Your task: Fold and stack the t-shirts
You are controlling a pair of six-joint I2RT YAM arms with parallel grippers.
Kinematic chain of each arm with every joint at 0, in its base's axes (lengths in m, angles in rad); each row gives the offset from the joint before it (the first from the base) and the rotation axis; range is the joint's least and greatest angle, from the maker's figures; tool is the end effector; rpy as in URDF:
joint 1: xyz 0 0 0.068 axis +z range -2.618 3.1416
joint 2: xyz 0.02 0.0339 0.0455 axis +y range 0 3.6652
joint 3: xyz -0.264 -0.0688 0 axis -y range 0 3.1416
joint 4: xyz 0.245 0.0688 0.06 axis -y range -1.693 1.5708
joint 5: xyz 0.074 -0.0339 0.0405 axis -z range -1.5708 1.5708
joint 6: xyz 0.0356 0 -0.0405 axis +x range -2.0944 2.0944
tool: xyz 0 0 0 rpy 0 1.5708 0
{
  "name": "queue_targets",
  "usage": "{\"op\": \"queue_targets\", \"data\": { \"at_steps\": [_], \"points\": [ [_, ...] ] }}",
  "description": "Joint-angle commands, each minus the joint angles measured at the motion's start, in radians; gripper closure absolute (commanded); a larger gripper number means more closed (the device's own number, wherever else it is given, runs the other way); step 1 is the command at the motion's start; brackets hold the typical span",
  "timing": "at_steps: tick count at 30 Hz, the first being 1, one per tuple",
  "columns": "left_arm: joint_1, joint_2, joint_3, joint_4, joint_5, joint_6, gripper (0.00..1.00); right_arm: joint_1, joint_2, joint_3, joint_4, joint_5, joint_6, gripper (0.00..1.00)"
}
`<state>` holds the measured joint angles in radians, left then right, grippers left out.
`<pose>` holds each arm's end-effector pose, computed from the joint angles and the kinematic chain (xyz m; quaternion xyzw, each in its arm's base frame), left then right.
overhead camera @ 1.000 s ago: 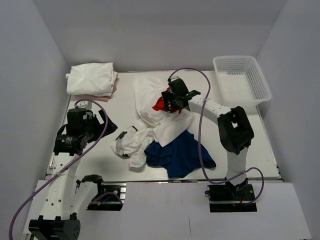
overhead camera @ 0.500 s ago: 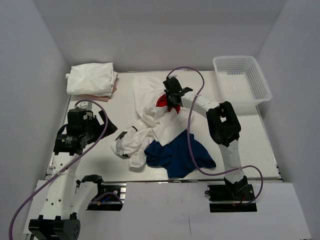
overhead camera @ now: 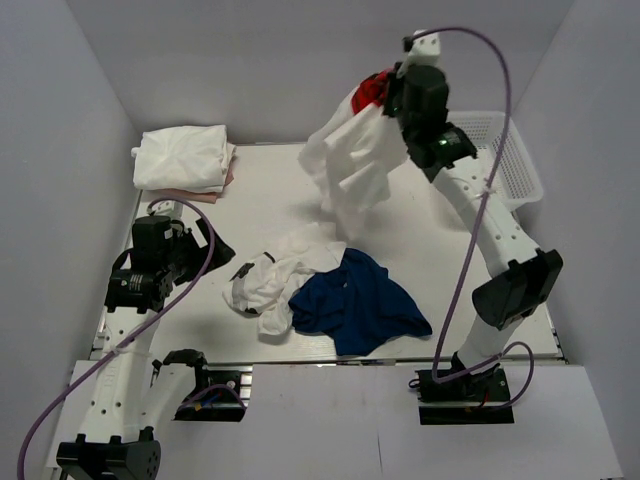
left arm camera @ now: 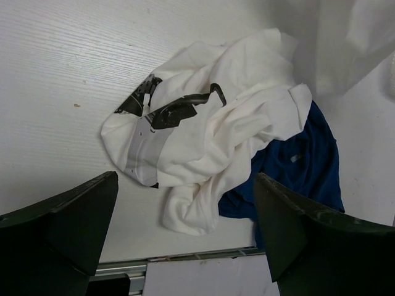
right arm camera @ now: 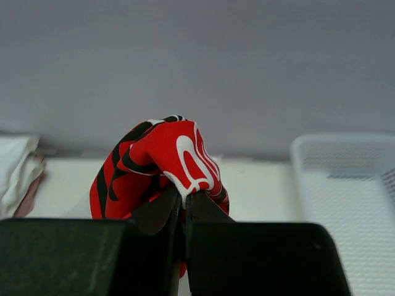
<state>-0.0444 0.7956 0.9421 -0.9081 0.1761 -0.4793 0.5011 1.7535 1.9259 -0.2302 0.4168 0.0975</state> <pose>0.1474 -0.0128 0.3219 -0.1638 0.9016 -0.1796 0.3578 0.3625 0.1821 0.4681 -0.0035 0.7255 0.0542 0.6860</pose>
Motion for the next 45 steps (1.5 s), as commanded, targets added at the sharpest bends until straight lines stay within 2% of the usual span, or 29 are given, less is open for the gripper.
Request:
{"op": "queue_targets", "data": {
  "at_steps": [1,4,9,10,14,21,26,27,29,30,31,32,33,34,36,39,45],
  "points": [
    [0.003,-0.013,0.012,0.032,0.019,-0.013,0.00,-0.074,-0.043,0.097,0.143,0.131,-0.135,1.00],
    [0.003,-0.022,0.001,0.041,0.028,-0.013,0.00,-0.123,-0.025,0.178,0.250,0.207,-0.222,1.00],
    [0.003,-0.012,-0.008,0.051,0.037,-0.013,0.00,-0.223,0.012,0.200,0.413,0.321,-0.347,1.00],
    [0.003,-0.003,-0.008,0.051,0.037,-0.013,0.00,-0.249,0.021,0.226,0.466,0.321,-0.369,1.00],
    [0.003,0.019,-0.008,0.061,0.026,-0.013,0.00,-0.335,0.070,0.268,0.496,0.303,-0.398,1.00],
    [0.003,0.070,-0.026,0.103,0.039,-0.013,0.00,-0.461,0.089,0.076,0.407,0.131,-0.268,1.00],
    [0.003,0.114,-0.045,0.103,0.039,-0.024,0.00,-0.489,0.132,-0.059,0.344,0.145,-0.196,1.00],
    [0.003,0.114,-0.045,0.103,0.039,-0.024,0.00,-0.527,0.152,-0.067,0.332,0.148,-0.171,1.00],
    [0.003,0.125,-0.045,0.103,0.039,-0.033,0.00,-0.544,0.188,-0.064,0.197,0.126,-0.115,1.00],
    [0.003,0.125,-0.045,0.103,0.039,-0.033,0.00,-0.555,0.202,-0.030,0.160,0.110,-0.105,0.95],
    [0.003,0.125,-0.045,0.112,0.039,-0.033,0.00,-0.562,0.231,-0.019,0.125,0.078,-0.078,0.85],
    [0.003,0.134,-0.054,0.112,0.028,-0.042,0.00,-0.565,0.239,-0.001,0.021,0.074,-0.024,0.69],
    [0.003,0.134,-0.054,0.112,0.028,-0.042,0.00,-0.575,0.245,0.028,-0.004,0.068,-0.012,0.27],
    [0.003,0.143,-0.066,0.112,0.028,-0.042,0.00,-0.578,0.248,0.034,-0.045,0.051,0.001,0.10],
    [0.003,0.143,-0.078,0.112,0.028,-0.053,0.00,-0.578,0.230,0.060,-0.099,-0.005,-0.001,0.10],
    [0.003,0.143,-0.089,0.112,0.037,-0.053,0.00,-0.561,0.190,0.099,-0.213,-0.262,-0.080,0.10],
    [0.003,0.119,-0.134,0.123,0.046,-0.071,0.00,-0.445,0.061,0.024,-0.284,-0.485,-0.148,0.10]
  ]
}}
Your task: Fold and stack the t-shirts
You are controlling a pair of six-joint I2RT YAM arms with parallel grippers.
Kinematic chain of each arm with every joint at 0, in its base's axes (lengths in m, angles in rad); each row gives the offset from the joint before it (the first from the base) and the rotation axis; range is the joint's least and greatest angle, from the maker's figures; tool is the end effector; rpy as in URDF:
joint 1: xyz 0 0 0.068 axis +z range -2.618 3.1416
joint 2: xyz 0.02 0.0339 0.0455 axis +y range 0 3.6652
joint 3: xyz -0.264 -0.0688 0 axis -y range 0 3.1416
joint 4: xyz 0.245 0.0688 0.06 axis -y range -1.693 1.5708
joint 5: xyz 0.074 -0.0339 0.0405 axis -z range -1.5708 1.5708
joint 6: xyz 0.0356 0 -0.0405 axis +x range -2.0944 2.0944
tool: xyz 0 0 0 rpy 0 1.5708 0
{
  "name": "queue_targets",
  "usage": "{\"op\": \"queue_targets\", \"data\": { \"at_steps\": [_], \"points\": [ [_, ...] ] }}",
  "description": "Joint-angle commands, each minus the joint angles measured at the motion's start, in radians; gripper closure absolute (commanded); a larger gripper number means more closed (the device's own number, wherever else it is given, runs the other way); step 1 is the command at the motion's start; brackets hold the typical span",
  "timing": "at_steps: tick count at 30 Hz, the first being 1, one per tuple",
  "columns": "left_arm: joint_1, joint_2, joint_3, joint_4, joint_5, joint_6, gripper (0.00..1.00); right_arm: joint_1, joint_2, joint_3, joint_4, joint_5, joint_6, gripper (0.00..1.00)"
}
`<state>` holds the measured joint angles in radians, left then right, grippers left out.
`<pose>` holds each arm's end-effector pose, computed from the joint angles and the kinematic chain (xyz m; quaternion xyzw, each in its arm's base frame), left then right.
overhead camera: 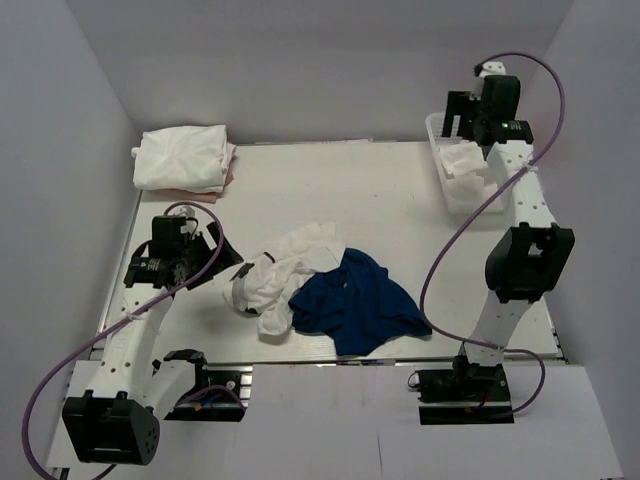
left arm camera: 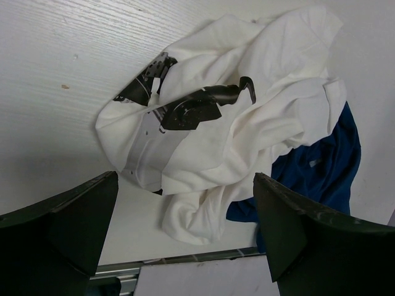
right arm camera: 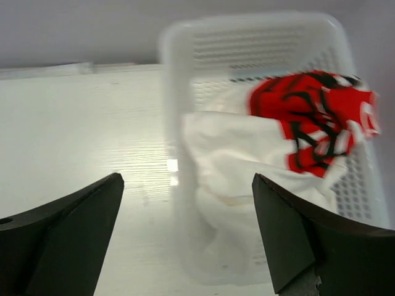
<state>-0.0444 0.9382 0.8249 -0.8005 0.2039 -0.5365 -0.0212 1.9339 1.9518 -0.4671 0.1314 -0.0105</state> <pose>0.1801 -0.0152 0.2721 -0.1975 0.9213 -0.1842 0.2799 0.4559 -0.0143 0.3772 0.0394 0.8448 -0.0640 0.5298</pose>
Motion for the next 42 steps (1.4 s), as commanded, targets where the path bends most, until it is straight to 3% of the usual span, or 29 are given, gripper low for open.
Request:
{"op": "queue_targets", "data": {
  "at_steps": [1,9,11,16,25,33,34,35,38,42],
  "points": [
    [0.003,-0.033,-0.017,0.015,0.019,-0.014,0.00,0.113,-0.137,-0.048,-0.041,-0.203,-0.040,0.10],
    [0.003,-0.052,0.071,-0.078,-0.093,-0.014,0.00,0.552,-0.295,-0.404,0.037,-0.246,-0.043,0.10],
    [0.003,-0.061,0.111,-0.123,-0.139,-0.014,0.00,0.686,-0.294,-0.512,0.097,-0.225,-0.028,0.10],
    [0.003,-0.136,0.143,-0.192,-0.184,-0.014,0.00,0.883,-0.230,-0.593,0.169,-0.236,-0.008,0.10],
    [0.003,-0.211,0.161,-0.242,-0.184,-0.014,0.00,1.047,-0.052,-0.573,0.399,-0.144,-0.013,0.10],
    [0.003,-0.211,0.203,-0.292,-0.213,-0.005,0.00,1.072,0.151,-0.439,0.404,-0.072,0.058,0.10],
    [0.003,-0.211,0.203,-0.302,-0.213,0.004,0.00,1.070,0.161,-0.412,0.403,-0.066,0.061,0.14],
    [0.003,-0.220,0.203,-0.302,-0.213,0.004,0.00,1.072,0.178,-0.404,0.398,-0.062,0.061,0.29],
    [0.003,-0.230,0.203,-0.302,-0.213,0.004,0.00,1.070,0.148,-0.396,0.410,-0.003,0.107,1.00],
    [-0.006,-0.239,0.203,-0.302,-0.213,0.004,0.00,1.061,0.044,-0.422,0.490,0.085,0.121,1.00]
  ]
}}
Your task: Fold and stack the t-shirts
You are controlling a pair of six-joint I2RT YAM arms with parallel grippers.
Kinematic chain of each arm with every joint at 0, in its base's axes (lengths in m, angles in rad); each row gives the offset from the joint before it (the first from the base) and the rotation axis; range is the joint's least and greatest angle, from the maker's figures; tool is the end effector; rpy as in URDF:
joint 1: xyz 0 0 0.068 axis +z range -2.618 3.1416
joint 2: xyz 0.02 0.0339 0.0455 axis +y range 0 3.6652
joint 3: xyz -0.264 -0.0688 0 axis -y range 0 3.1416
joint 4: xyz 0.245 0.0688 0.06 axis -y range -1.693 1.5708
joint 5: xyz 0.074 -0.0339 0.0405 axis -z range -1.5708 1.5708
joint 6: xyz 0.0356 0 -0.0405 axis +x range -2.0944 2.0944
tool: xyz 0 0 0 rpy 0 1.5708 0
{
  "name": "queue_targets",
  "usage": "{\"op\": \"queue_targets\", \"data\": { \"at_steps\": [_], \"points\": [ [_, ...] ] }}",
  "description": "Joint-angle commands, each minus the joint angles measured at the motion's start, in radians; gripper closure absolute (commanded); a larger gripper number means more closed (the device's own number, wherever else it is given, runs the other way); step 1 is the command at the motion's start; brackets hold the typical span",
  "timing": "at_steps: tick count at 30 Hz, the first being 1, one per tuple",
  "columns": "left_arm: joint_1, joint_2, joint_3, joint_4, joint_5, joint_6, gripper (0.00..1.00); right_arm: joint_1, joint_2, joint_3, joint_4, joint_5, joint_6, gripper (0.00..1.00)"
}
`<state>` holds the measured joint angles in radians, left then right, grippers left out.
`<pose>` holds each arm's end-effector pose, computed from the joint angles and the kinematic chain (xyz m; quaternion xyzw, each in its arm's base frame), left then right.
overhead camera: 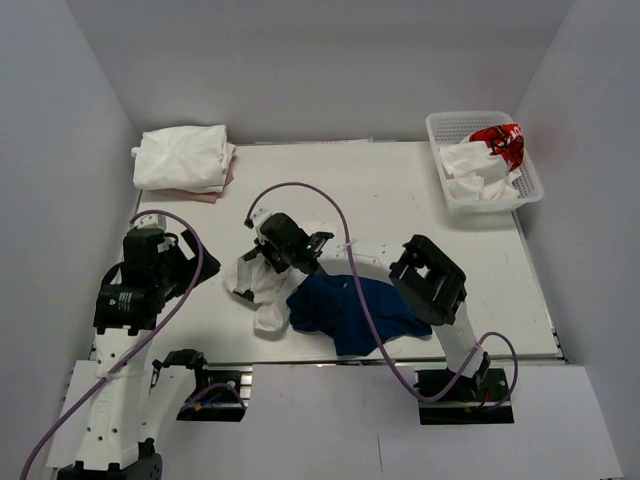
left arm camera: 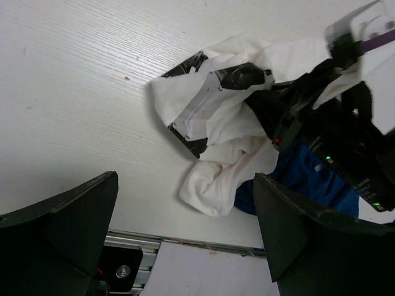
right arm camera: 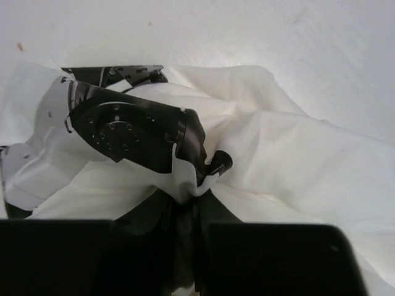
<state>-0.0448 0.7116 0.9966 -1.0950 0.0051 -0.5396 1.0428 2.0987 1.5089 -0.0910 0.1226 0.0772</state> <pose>0.1138 -0.0053 0.3330 -0.2265 0.9005 -0.1092 0.3549 0.2430 0.4081 0.1863 -0.3949 0.8102 0.1814 0.3934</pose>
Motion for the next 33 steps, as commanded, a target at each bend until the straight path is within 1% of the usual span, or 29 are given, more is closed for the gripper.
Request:
{"op": "queue_targets", "data": {
  "at_steps": [1,2,3,7,10,13,14,16,17,19,20,21,24,25,26,27,29,30,31,32,33],
  "points": [
    [-0.006,-0.012,0.031,0.003,-0.004,0.007,0.00,-0.006,-0.159,0.020,0.132,0.168,0.029,1.00],
    [-0.006,-0.012,0.022,0.003,-0.004,0.007,0.00,-0.007,-0.176,0.020,0.140,0.208,0.032,1.00],
    [-0.006,-0.012,0.022,0.013,0.005,0.007,0.00,-0.018,-0.225,0.022,0.148,0.315,0.038,1.00],
    [-0.006,-0.012,0.011,0.026,0.016,0.007,0.00,-0.090,-0.322,0.053,0.171,0.336,0.084,1.00],
    [-0.006,-0.012,-0.009,0.036,0.026,0.007,0.00,-0.158,-0.397,0.102,0.171,0.353,0.082,1.00],
    [-0.006,0.008,-0.018,0.058,0.045,0.007,0.00,-0.240,-0.465,0.148,0.163,0.409,0.056,1.00],
    [-0.006,0.008,-0.027,0.058,0.045,0.007,0.00,-0.280,-0.476,0.149,0.193,0.458,0.035,1.00],
    [-0.006,0.020,-0.027,0.081,0.067,0.007,0.00,-0.369,-0.512,0.146,0.223,0.486,0.019,1.00],
    [-0.006,0.043,-0.036,0.081,0.067,0.007,0.00,-0.392,-0.511,0.152,0.237,0.488,0.010,1.00],
    [-0.006,0.058,-0.036,0.101,0.076,0.007,0.00,-0.487,-0.505,0.219,0.226,0.486,-0.020,1.00],
    [-0.006,0.058,-0.045,0.101,0.088,0.007,0.00,-0.507,-0.499,0.262,0.229,0.497,-0.033,1.00],
    [-0.006,0.074,-0.046,0.118,0.098,0.007,0.00,-0.554,-0.482,0.290,0.224,0.503,-0.046,1.00],
    [-0.006,0.100,-0.072,0.152,0.110,0.007,0.00,-0.671,-0.410,0.442,0.197,0.499,-0.073,1.00],
    [-0.006,0.118,-0.081,0.162,0.110,0.007,0.00,-0.713,-0.389,0.541,0.192,0.496,-0.115,1.00],
    [-0.006,0.127,-0.081,0.162,0.110,0.007,0.00,-0.734,-0.329,0.574,0.188,0.493,-0.119,1.00],
    [-0.016,0.137,-0.081,0.171,0.110,0.007,0.00,-0.777,-0.312,0.608,0.163,0.483,-0.116,1.00],
    [-0.017,0.160,-0.081,0.172,0.121,0.007,0.00,-0.834,-0.260,0.710,0.162,0.467,-0.116,1.00],
    [-0.017,0.160,-0.070,0.172,0.121,0.007,0.00,-0.896,-0.229,0.730,0.168,0.456,-0.105,1.00],
    [-0.017,0.169,-0.070,0.172,0.121,0.007,0.00,-0.918,-0.217,0.784,0.169,0.450,-0.084,1.00],
    [-0.017,0.169,-0.070,0.172,0.112,0.007,0.00,-0.940,-0.188,0.797,0.175,0.433,-0.058,1.00],
    [-0.017,0.178,-0.070,0.172,0.111,0.007,0.00,-0.996,-0.186,0.797,0.195,0.413,-0.054,1.00]
  ]
}}
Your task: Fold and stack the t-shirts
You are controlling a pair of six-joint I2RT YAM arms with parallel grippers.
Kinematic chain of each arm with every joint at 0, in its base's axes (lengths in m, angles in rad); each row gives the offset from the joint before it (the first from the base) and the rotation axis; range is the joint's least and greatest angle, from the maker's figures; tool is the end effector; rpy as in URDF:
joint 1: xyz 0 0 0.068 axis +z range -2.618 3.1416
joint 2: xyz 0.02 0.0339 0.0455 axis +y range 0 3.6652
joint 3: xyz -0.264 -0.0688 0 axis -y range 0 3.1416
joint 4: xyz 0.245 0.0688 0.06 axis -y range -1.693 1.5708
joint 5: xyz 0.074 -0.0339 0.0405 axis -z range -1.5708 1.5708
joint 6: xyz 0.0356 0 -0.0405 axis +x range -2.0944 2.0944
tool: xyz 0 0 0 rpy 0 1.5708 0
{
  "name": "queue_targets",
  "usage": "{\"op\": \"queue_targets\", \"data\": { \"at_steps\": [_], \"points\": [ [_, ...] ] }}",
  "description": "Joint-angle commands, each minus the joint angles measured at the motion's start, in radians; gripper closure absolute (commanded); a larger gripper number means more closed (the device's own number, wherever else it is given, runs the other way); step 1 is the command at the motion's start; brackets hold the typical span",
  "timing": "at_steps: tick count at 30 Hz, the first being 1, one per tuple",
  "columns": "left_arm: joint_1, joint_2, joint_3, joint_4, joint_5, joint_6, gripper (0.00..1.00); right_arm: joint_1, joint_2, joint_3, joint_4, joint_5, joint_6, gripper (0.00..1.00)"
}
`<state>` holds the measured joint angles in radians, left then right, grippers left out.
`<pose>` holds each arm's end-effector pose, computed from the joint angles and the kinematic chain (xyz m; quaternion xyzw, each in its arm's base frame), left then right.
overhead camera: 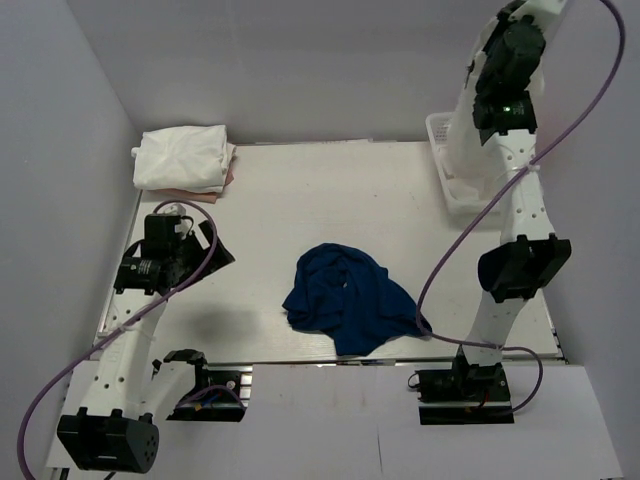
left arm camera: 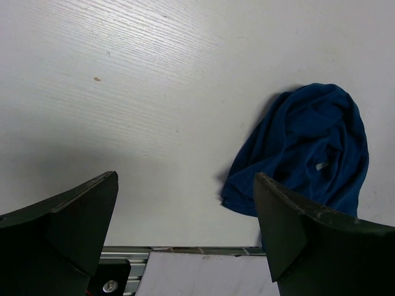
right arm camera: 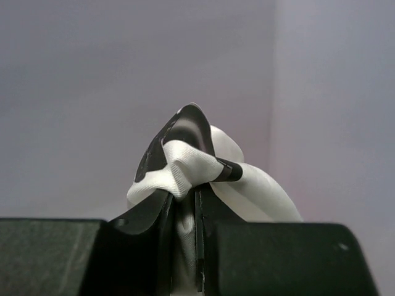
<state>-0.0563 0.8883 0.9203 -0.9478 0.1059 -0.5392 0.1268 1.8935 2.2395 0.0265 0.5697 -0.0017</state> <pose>0.1626 -0.0129 0.2994 -0.2096 0.9222 -0.1421 0.2924 0.4098 0.0329 0.5412 0.1968 0.5550 -0.1086 0.8009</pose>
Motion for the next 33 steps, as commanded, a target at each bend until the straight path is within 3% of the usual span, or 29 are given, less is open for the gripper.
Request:
{"op": "queue_targets", "data": {
  "at_steps": [1,7,16,25,28,31,32,33],
  "points": [
    [-0.005,0.001,0.006,0.038,0.011,0.007,0.00,-0.098,0.027,0.063,0.087,-0.056,0.046,1.00],
    [-0.005,0.072,0.006,0.113,0.043,0.007,0.00,-0.208,0.061,-0.017,0.059,-0.126,0.055,1.00],
    [-0.005,0.179,0.006,0.164,0.081,-0.004,0.00,-0.248,0.151,-0.360,-0.025,-0.215,0.074,1.00],
    [-0.005,0.202,0.025,0.175,0.156,-0.013,0.00,-0.242,0.315,-0.448,-0.220,-0.310,0.267,1.00],
    [-0.005,0.202,0.025,0.175,0.156,-0.024,0.00,-0.243,0.357,-0.420,-0.276,-0.373,0.282,0.93],
    [-0.005,0.193,0.016,0.190,0.208,-0.024,0.00,-0.239,0.349,-0.389,-0.320,-0.357,0.302,0.74],
    [-0.014,0.181,0.015,0.205,0.221,-0.024,0.00,-0.239,0.311,-0.412,-0.306,-0.347,0.310,0.43],
    [-0.014,0.172,0.003,0.205,0.221,-0.024,0.00,-0.236,0.258,-0.426,-0.292,-0.346,0.310,0.28]
  ]
}}
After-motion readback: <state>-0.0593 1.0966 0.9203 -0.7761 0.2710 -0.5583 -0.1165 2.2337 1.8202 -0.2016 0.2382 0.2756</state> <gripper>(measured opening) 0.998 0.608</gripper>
